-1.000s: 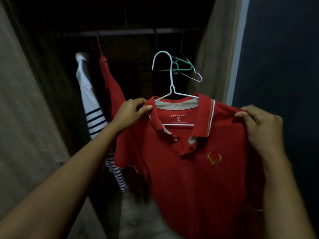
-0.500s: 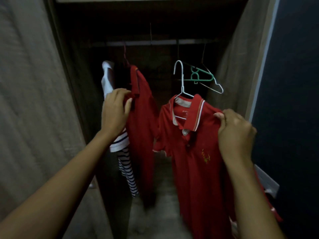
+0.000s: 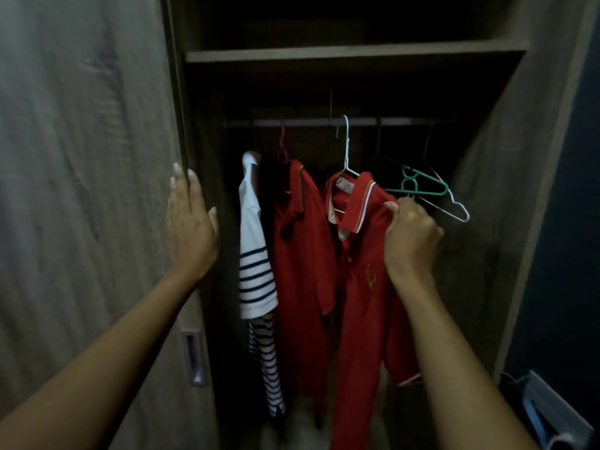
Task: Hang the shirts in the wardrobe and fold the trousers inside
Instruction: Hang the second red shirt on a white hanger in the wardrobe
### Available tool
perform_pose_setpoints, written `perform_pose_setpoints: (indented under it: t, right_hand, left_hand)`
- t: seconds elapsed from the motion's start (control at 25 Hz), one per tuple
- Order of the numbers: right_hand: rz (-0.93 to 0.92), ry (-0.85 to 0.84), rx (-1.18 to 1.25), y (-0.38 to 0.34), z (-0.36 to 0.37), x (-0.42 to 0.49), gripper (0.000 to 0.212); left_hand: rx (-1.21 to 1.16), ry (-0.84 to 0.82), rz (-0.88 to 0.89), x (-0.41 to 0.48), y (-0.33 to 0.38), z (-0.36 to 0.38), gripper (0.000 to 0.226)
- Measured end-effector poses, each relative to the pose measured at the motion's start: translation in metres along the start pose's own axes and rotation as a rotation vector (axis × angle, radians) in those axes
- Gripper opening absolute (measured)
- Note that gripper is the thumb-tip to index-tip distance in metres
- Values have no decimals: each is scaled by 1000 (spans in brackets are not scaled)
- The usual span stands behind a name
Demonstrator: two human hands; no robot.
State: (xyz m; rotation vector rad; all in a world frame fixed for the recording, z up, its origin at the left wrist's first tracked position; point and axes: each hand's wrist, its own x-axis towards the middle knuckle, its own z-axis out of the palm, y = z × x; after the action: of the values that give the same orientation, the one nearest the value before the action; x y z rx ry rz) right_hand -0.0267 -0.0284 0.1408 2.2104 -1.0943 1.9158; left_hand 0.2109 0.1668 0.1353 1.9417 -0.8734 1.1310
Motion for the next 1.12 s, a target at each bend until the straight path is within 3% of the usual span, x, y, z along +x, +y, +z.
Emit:
perform_pose_setpoints:
  t: [0.2,0.68,1.12]
  right_hand:
    - [-79,-25,40,-34,43,32,31]
    - [-8,-166,-16,-74,103,90,36]
    - [-12,-267,-67,-65,122,49,36]
  left_hand:
    - [21,-17,-6,23,-13,-4,67]
    - [26,-78,8,38,-36,4,82]
    - [40,-15,-32,38,-34,13,88]
